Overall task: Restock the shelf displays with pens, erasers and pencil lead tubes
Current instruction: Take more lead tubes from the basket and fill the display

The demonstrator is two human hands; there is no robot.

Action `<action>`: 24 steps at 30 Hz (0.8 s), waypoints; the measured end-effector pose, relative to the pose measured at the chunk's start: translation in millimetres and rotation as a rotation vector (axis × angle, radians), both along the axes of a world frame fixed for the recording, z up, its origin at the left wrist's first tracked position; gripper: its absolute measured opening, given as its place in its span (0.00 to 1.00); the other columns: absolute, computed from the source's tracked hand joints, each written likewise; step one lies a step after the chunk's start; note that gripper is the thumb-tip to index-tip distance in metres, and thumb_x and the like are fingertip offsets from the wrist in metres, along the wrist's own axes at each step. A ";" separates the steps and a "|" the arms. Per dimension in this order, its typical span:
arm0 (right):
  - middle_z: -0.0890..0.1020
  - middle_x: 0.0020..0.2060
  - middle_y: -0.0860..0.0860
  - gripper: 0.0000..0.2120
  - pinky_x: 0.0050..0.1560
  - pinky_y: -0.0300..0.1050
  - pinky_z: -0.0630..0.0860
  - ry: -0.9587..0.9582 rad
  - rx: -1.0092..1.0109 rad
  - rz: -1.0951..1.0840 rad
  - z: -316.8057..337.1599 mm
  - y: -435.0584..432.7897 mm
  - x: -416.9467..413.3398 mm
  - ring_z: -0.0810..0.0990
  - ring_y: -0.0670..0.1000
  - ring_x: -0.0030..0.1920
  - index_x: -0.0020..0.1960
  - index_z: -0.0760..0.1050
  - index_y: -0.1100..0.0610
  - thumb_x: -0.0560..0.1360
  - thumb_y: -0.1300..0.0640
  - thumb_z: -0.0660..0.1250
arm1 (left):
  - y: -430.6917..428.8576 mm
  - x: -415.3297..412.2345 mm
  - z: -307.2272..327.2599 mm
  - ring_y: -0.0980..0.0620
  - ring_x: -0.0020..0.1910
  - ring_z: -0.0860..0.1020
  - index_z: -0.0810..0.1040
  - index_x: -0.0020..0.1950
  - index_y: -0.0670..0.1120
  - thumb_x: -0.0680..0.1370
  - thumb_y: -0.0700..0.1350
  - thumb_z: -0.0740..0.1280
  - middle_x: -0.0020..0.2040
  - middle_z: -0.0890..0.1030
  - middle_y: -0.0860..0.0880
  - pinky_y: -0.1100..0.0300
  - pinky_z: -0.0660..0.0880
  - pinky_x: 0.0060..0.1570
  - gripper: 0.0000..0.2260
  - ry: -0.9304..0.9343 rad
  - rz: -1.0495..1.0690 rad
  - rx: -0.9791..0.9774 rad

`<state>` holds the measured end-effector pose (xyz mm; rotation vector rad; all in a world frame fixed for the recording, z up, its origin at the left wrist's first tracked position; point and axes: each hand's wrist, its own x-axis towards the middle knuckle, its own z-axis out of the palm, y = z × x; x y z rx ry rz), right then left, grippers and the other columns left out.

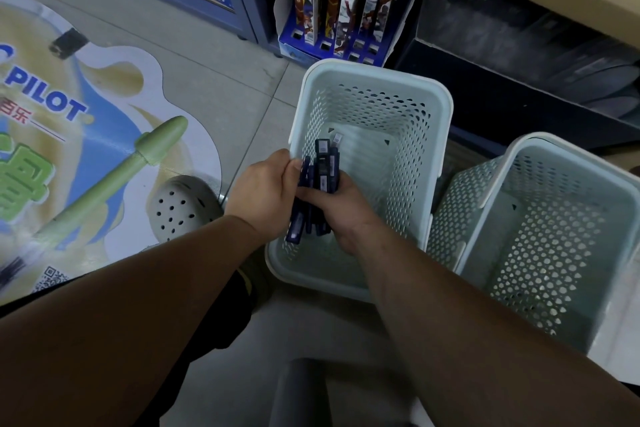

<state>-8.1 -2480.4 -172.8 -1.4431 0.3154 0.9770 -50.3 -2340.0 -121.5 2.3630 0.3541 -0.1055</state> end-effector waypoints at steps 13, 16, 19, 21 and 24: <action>0.85 0.41 0.54 0.07 0.47 0.52 0.83 -0.039 -0.091 -0.089 28.1 -1.8 14.0 0.85 0.55 0.43 0.48 0.81 0.57 0.71 0.63 0.73 | -5.6 2.4 2.9 0.44 0.30 0.68 0.66 0.42 0.46 0.84 0.51 0.53 0.31 0.70 0.49 0.53 0.61 0.32 0.14 0.004 -0.042 0.016; 0.83 0.39 0.52 0.07 0.47 0.50 0.80 -0.110 -0.113 -0.098 52.5 -19.0 30.2 0.82 0.53 0.42 0.45 0.80 0.54 0.72 0.64 0.73 | -3.3 3.4 4.6 0.47 0.30 0.68 0.65 0.42 0.47 0.83 0.54 0.53 0.31 0.69 0.52 0.54 0.59 0.32 0.15 0.043 -0.029 0.047; 0.84 0.43 0.55 0.07 0.51 0.52 0.78 -0.154 -0.084 -0.096 77.4 -47.7 44.1 0.82 0.55 0.45 0.48 0.81 0.53 0.73 0.63 0.72 | -1.0 8.0 15.1 0.53 0.32 0.68 0.66 0.43 0.46 0.82 0.55 0.58 0.34 0.70 0.51 0.56 0.58 0.30 0.15 0.037 0.059 0.061; 0.84 0.45 0.58 0.08 0.53 0.56 0.77 -0.140 -0.043 -0.128 94.4 -68.4 51.7 0.81 0.58 0.47 0.49 0.82 0.52 0.71 0.61 0.73 | -4.4 17.4 32.4 0.52 0.34 0.68 0.67 0.45 0.45 0.82 0.54 0.61 0.37 0.71 0.50 0.55 0.58 0.32 0.13 -0.040 0.123 0.086; 0.84 0.44 0.55 0.14 0.56 0.60 0.76 -0.118 0.003 -0.194 119.4 -98.8 60.3 0.81 0.59 0.49 0.51 0.81 0.53 0.66 0.59 0.73 | -26.7 44.2 61.4 0.49 0.36 0.70 0.69 0.48 0.46 0.81 0.48 0.65 0.41 0.74 0.49 0.55 0.63 0.35 0.08 -0.144 0.139 0.091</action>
